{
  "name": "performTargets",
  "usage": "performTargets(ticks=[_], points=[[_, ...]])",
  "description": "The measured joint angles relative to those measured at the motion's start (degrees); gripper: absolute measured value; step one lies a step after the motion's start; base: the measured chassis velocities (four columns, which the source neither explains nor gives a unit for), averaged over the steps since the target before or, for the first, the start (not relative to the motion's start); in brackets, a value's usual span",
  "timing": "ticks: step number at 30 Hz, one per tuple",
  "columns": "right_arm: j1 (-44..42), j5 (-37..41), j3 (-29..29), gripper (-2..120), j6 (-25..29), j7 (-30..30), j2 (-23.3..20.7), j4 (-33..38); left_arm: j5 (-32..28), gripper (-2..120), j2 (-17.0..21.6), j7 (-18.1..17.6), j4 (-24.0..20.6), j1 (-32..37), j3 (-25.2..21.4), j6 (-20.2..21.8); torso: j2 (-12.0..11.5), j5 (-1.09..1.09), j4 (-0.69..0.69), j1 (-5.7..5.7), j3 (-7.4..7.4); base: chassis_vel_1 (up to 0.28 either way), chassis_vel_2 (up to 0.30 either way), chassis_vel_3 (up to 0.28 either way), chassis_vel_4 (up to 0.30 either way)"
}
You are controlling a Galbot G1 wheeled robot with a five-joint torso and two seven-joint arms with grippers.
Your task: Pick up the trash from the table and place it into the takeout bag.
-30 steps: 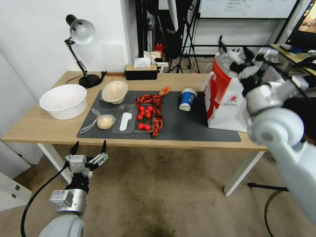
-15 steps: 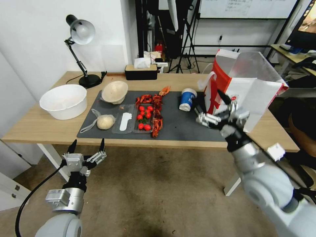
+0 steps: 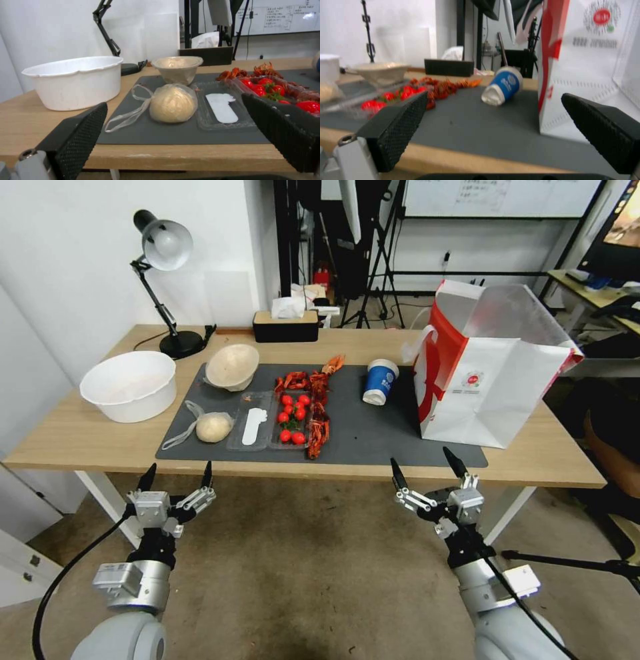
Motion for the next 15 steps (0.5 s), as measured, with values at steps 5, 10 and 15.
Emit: performTargets(ticks=[5, 10, 15], points=[[-1.1, -0.9, -0.4, 100, 1.0, 0.1, 0.5, -1.6, 0.0, 100, 0.0, 0.0, 0.0, 0.0, 0.0, 0.0, 0.0, 0.0, 0.0, 0.0, 0.0, 0.0, 0.0, 0.0, 0.0], [-2.5, -1.7, -1.0, 100, 3.4, 0.2, 1.8, -4.5, 0.0, 100, 0.1, 0.0, -0.1, 0.2, 0.0, 0.0, 0.0, -0.01, -0.01, 0.0, 0.0, 0.0, 0.0, 0.0, 0.0], [-2.5, -1.7, -1.2, 100, 3.5, 0.4, 2.0, -4.6, 0.0, 100, 0.2, 0.0, -0.1, 0.2, 0.0, 0.0, 0.0, 0.0, 0.0, 0.0, 0.0, 0.0, 0.0, 0.0, 0.0]])
